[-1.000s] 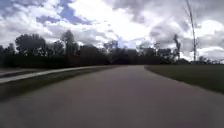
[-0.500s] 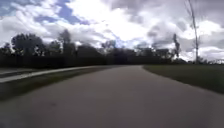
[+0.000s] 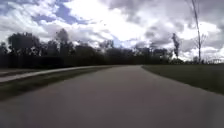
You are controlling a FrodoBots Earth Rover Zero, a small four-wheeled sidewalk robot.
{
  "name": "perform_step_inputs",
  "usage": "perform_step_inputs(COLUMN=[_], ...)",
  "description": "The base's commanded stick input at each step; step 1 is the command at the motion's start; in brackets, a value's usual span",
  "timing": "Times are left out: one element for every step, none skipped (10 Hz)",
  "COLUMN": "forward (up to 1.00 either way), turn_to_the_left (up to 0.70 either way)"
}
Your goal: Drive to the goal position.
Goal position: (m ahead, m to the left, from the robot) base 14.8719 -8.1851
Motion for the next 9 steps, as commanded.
perform_step_inputs(forward=[1.0,1.0,1.0,1.0,1.0,1.0,1.0,1.0,1.0], turn_to_the_left=[-0.11,-0.11,-0.11,-0.11,-0.11,-0.11,-0.11,-0.11,-0.11])
